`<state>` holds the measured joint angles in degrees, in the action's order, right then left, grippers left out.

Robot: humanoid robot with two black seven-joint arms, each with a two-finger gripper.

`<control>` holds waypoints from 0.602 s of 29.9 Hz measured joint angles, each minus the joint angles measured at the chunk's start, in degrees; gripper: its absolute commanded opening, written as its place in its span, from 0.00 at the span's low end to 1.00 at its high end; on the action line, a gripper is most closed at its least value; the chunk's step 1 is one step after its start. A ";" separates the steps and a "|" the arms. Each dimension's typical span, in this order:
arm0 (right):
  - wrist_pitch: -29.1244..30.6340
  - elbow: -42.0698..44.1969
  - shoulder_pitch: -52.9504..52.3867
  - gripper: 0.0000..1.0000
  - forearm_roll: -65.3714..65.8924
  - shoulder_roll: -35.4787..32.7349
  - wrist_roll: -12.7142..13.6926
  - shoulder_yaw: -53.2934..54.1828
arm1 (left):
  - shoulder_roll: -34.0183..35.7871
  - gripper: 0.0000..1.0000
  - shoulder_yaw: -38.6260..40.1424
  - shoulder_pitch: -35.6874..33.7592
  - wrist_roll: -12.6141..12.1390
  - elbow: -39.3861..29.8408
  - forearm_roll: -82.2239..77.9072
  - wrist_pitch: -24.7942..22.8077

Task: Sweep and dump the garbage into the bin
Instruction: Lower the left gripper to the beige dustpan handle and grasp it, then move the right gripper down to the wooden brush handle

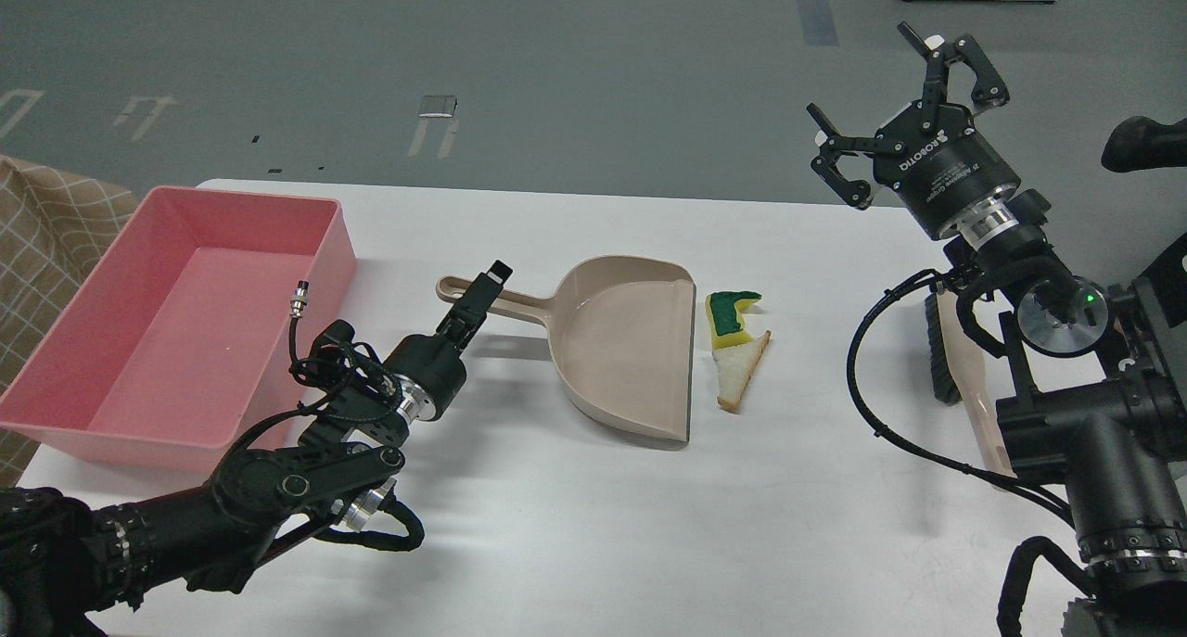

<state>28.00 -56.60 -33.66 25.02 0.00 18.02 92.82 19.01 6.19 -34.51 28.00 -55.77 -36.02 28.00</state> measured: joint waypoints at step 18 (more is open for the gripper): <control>0.00 0.16 0.00 1.00 0.02 0.00 0.00 0.05 | -0.41 0.00 -0.35 0.14 0.00 0.05 1.39 0.00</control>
<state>28.00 -56.44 -33.66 25.04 0.00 18.02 92.87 18.60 5.84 -34.37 28.00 -55.72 -34.63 28.00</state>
